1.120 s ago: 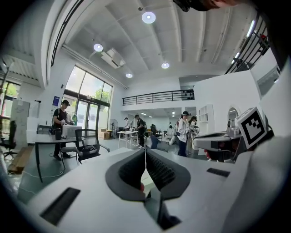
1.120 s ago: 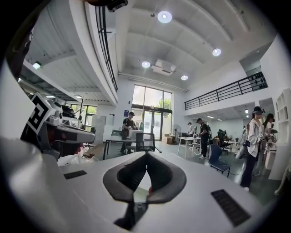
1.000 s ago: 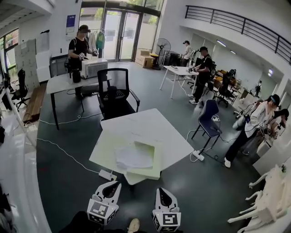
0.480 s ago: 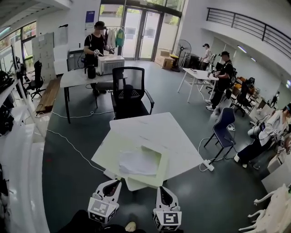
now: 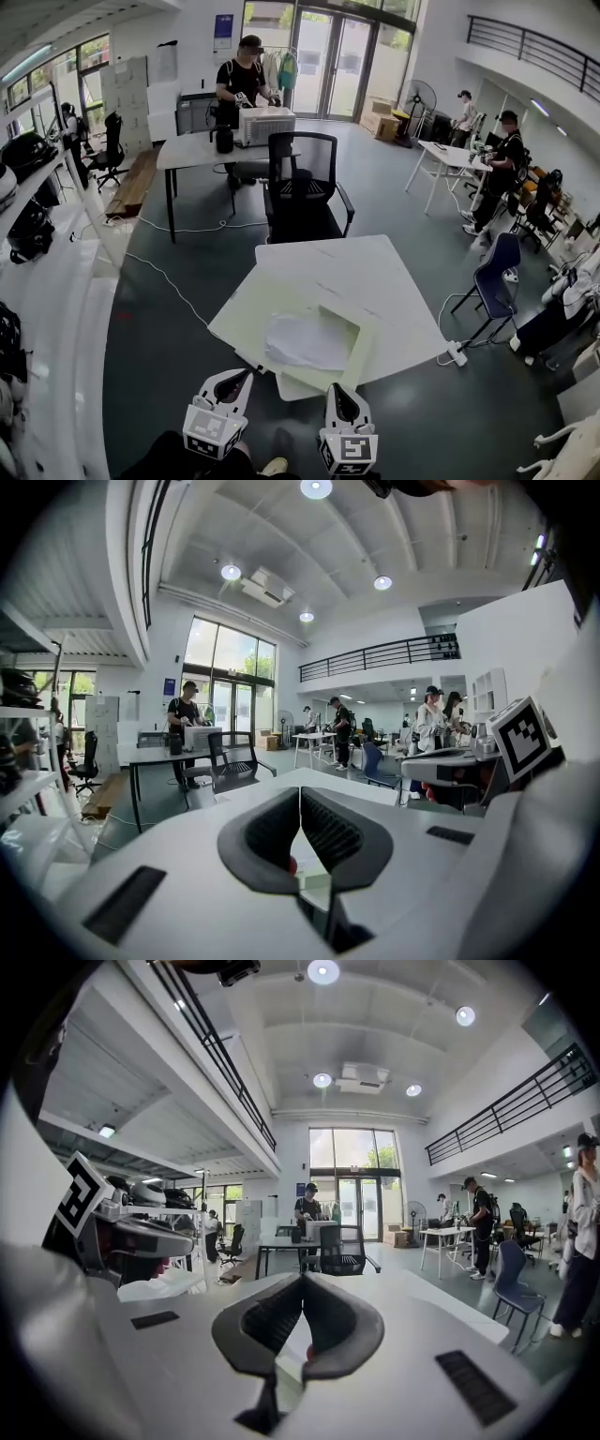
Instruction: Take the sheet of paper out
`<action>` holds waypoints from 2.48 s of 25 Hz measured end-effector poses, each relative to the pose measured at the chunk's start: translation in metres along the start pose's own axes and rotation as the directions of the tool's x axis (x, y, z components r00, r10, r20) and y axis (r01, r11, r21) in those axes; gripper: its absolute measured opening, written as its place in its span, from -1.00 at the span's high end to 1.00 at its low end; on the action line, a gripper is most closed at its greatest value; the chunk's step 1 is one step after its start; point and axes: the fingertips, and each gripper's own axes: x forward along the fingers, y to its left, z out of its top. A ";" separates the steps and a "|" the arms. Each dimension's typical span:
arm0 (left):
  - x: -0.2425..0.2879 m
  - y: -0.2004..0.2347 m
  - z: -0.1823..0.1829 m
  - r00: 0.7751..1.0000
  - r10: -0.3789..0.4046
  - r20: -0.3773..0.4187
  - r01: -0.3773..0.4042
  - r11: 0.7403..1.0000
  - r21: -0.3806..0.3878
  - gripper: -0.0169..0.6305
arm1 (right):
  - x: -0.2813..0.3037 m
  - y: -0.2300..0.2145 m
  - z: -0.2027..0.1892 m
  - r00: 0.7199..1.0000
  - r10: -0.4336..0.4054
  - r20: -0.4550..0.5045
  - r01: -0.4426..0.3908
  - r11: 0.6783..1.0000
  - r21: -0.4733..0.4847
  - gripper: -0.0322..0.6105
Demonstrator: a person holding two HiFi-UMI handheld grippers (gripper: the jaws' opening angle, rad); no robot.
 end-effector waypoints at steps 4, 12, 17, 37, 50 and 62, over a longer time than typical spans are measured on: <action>0.027 0.018 -0.009 0.999 -0.005 -0.032 0.005 1.000 -0.011 0.87 | 0.032 -0.004 -0.008 0.999 0.009 -0.031 -0.009 1.000 0.019 0.85; 0.130 0.084 -0.028 0.990 -0.089 -0.107 0.084 0.995 -0.049 0.87 | 0.141 -0.023 -0.027 0.993 -0.053 -0.103 0.058 0.998 0.040 0.85; 0.198 0.121 -0.047 0.972 -0.163 -0.168 0.152 0.985 -0.077 0.87 | 0.206 -0.036 -0.049 0.978 -0.105 -0.179 0.115 0.992 0.050 0.85; 0.340 0.167 -0.183 0.837 -0.307 -0.454 0.215 0.946 -0.244 0.87 | 0.314 -0.074 -0.150 0.904 -0.181 -0.388 0.240 0.965 0.109 0.85; 0.358 0.144 -0.246 0.667 -0.438 -0.603 0.226 0.890 -0.397 0.27 | 0.325 -0.089 -0.162 0.887 -0.196 -0.417 0.264 0.958 0.113 0.85; 0.371 0.134 -0.264 0.636 -0.417 -0.650 0.201 0.902 -0.383 0.31 | 0.321 -0.104 -0.180 0.871 -0.204 -0.446 0.291 0.947 0.135 0.85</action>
